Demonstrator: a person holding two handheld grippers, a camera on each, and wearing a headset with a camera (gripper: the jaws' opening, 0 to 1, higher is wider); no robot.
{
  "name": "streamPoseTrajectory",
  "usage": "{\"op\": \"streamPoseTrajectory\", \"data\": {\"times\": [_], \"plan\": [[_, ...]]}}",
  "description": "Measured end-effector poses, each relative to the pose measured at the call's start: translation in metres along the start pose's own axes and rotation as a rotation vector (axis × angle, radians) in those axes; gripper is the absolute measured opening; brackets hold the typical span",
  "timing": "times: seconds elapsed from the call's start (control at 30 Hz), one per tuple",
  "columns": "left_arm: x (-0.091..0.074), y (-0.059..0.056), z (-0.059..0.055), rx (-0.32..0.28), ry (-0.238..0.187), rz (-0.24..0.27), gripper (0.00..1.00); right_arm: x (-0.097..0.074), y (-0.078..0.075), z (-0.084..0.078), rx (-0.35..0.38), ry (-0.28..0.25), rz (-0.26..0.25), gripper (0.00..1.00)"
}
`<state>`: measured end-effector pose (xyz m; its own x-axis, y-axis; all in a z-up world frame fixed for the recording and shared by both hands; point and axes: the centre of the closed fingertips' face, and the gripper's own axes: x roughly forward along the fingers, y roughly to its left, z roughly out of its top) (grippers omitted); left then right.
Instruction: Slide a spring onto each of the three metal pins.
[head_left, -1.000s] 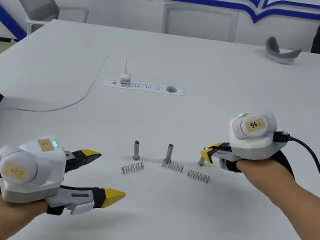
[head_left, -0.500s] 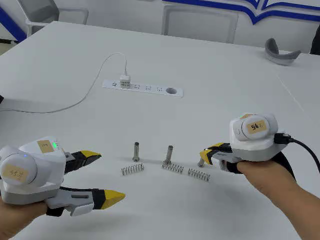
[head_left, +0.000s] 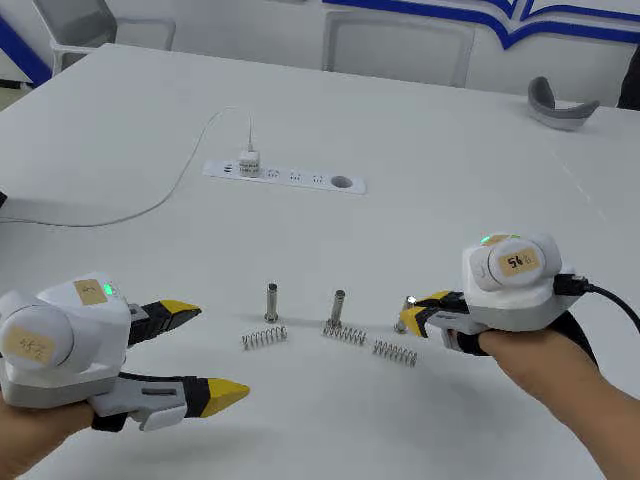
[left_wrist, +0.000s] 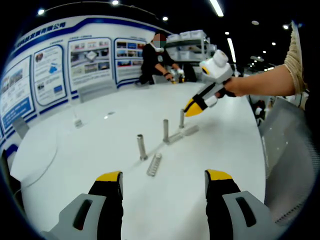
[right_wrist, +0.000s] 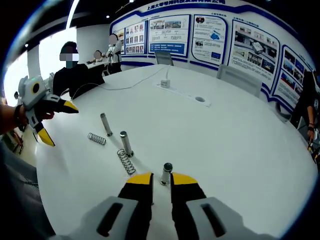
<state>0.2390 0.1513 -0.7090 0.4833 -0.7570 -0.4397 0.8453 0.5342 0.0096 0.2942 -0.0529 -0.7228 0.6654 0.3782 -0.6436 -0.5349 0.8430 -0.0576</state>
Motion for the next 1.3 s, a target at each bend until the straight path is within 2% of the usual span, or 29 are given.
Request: {"op": "streamPoseTrajectory", "data": {"times": [0.33,0.97,1.3], "plan": [[0.001,0.000,-0.001,0.000,0.006,-0.002,0.67,-0.001,0.009,-0.014,-0.006,0.017,0.051,0.15],[0.002,0.000,-0.005,-0.005,0.018,-0.001,0.67,0.000,0.023,-0.041,-0.096,0.056,0.193,0.17],[0.002,0.000,-0.005,-0.004,0.026,0.000,0.67,0.004,0.023,-0.050,-0.123,0.073,0.227,0.16]]}}
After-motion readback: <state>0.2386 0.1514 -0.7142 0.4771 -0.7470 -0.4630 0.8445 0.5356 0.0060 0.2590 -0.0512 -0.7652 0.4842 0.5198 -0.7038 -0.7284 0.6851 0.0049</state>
